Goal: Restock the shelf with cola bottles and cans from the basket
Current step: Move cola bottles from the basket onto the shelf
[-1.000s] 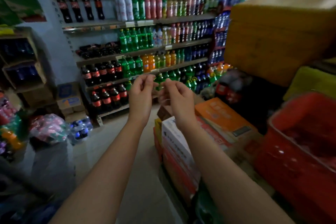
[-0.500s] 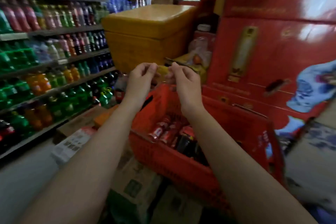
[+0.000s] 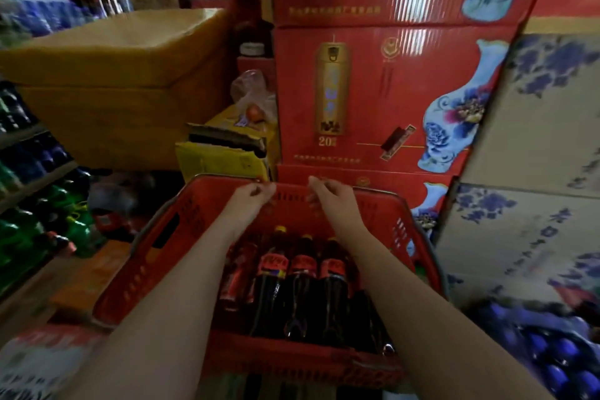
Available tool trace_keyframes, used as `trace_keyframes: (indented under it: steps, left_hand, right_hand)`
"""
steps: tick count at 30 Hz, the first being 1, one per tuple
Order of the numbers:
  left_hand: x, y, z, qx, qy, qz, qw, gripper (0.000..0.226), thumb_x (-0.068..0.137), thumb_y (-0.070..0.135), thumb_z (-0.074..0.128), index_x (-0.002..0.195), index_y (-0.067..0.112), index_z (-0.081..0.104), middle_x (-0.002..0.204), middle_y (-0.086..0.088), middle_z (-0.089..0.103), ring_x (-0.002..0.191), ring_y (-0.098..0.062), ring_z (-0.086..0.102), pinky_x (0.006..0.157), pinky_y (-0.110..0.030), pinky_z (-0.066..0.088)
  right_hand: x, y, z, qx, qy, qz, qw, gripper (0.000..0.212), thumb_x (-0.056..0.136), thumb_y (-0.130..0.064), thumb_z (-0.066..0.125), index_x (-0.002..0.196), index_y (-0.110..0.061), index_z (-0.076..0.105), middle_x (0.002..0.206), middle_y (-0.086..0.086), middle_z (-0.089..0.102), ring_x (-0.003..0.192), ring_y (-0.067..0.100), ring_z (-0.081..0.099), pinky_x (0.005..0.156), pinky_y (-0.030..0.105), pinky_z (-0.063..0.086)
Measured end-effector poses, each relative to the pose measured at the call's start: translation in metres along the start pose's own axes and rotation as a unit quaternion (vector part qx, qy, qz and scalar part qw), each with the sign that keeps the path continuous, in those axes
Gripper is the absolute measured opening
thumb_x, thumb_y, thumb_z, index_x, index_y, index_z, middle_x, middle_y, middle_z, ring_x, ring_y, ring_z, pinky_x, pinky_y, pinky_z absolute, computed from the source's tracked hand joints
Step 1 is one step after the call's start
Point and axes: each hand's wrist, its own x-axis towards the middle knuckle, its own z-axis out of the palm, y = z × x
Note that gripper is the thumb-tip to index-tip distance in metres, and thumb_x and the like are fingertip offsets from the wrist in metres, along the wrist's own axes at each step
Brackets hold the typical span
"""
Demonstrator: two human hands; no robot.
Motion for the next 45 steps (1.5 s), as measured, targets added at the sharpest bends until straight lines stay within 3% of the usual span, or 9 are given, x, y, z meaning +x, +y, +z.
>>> trace_keyframes:
  steps: [7, 11, 16, 20, 26, 33, 37, 41, 45]
  left_hand:
    - [0.036, -0.057, 0.005, 0.002, -0.098, -0.135, 0.986, 0.03, 0.091, 0.048, 0.057, 0.087, 0.019, 0.059, 0.094, -0.005, 0.064, 0.095, -0.026, 0.061, 0.086, -0.033, 0.047]
    - [0.058, -0.08, 0.013, 0.001, -0.16, -0.175, 0.971, 0.045, 0.088, 0.053, 0.058, 0.102, 0.012, 0.071, 0.108, -0.012, 0.07, 0.102, -0.028, 0.066, 0.097, -0.038, 0.049]
    - [0.07, -0.097, 0.026, 0.046, -0.191, -0.194, 0.961, 0.066, 0.08, 0.059, 0.064, 0.121, 0.007, 0.062, 0.122, -0.007, 0.062, 0.116, -0.026, 0.057, 0.095, -0.032, 0.042]
    - [0.079, -0.121, 0.036, 0.018, -0.219, -0.201, 0.955, 0.096, 0.046, 0.071, 0.077, 0.118, 0.009, 0.064, 0.112, -0.009, 0.07, 0.104, -0.027, 0.066, 0.102, -0.044, 0.047]
    - [0.076, -0.116, 0.023, -0.042, -0.225, -0.26, 0.938, 0.09, 0.06, 0.064, 0.078, 0.132, 0.015, 0.053, 0.133, -0.005, 0.058, 0.12, -0.029, 0.057, 0.105, -0.047, 0.042]
    - [0.047, -0.09, 0.003, -0.045, -0.285, -0.256, 0.923, 0.056, 0.092, 0.049, 0.055, 0.137, 0.017, 0.047, 0.142, -0.006, 0.05, 0.126, -0.021, 0.048, 0.106, -0.045, 0.037]
    - [0.04, -0.099, -0.008, -0.08, -0.305, -0.246, 0.917, 0.085, 0.075, 0.059, 0.065, 0.146, 0.023, 0.035, 0.155, -0.003, 0.032, 0.143, -0.025, 0.027, 0.114, -0.051, 0.024]
    - [0.037, -0.108, -0.017, -0.092, -0.32, -0.262, 0.906, 0.095, 0.069, 0.062, 0.072, 0.147, 0.029, 0.03, 0.157, -0.002, 0.027, 0.143, -0.025, 0.028, 0.115, -0.052, 0.026]
    - [0.034, -0.111, -0.019, -0.023, -0.36, -0.248, 0.899, 0.087, 0.075, 0.025, 0.08, 0.146, 0.036, 0.03, 0.155, -0.003, 0.028, 0.141, -0.026, 0.028, 0.111, -0.045, 0.031]
  right_hand:
    - [0.018, 0.039, 0.013, -0.079, -0.067, 0.131, 0.986, 0.031, 0.093, -0.049, 0.055, 0.084, -0.021, 0.063, 0.082, -0.003, 0.065, 0.08, 0.012, 0.062, 0.084, 0.036, 0.053]
    - [0.022, 0.055, 0.026, -0.071, -0.102, 0.188, 0.974, 0.034, 0.095, -0.05, 0.052, 0.1, -0.018, 0.062, 0.086, -0.007, 0.063, 0.072, 0.003, 0.057, 0.061, 0.019, 0.046]
    - [0.047, 0.109, 0.03, -0.1, -0.096, 0.231, 0.963, 0.108, 0.052, -0.093, 0.052, 0.126, -0.015, 0.062, 0.124, 0.004, 0.065, 0.115, 0.025, 0.06, 0.102, 0.04, 0.047]
    - [0.045, 0.084, 0.04, -0.122, -0.107, 0.266, 0.95, 0.067, 0.092, -0.057, 0.05, 0.134, -0.006, 0.052, 0.134, 0.009, 0.057, 0.124, 0.028, 0.053, 0.094, 0.034, 0.043]
    - [0.044, 0.088, 0.045, -0.097, -0.103, 0.285, 0.948, 0.057, 0.098, -0.04, 0.052, 0.139, -0.001, 0.044, 0.144, 0.012, 0.048, 0.134, 0.029, 0.043, 0.089, 0.029, 0.034]
    - [0.031, 0.082, 0.037, -0.085, -0.158, 0.296, 0.938, 0.066, 0.09, -0.056, 0.056, 0.138, -0.013, 0.048, 0.143, 0.006, 0.05, 0.126, 0.027, 0.047, 0.093, 0.04, 0.043]
    - [0.017, 0.082, 0.03, -0.004, -0.204, 0.331, 0.921, 0.078, 0.079, -0.056, 0.07, 0.143, -0.027, 0.037, 0.149, -0.001, 0.04, 0.137, 0.029, 0.038, 0.101, 0.055, 0.041]
    - [0.004, 0.078, 0.022, 0.018, -0.31, 0.328, 0.892, 0.091, 0.075, -0.024, 0.083, 0.137, -0.047, 0.02, 0.14, 0.004, 0.048, 0.122, 0.034, 0.054, 0.091, 0.067, 0.045]
    - [-0.005, 0.079, 0.017, 0.018, -0.33, 0.302, 0.894, 0.097, 0.078, 0.002, 0.075, 0.134, -0.055, 0.02, 0.133, 0.004, 0.055, 0.114, 0.029, 0.062, 0.089, 0.054, 0.051]
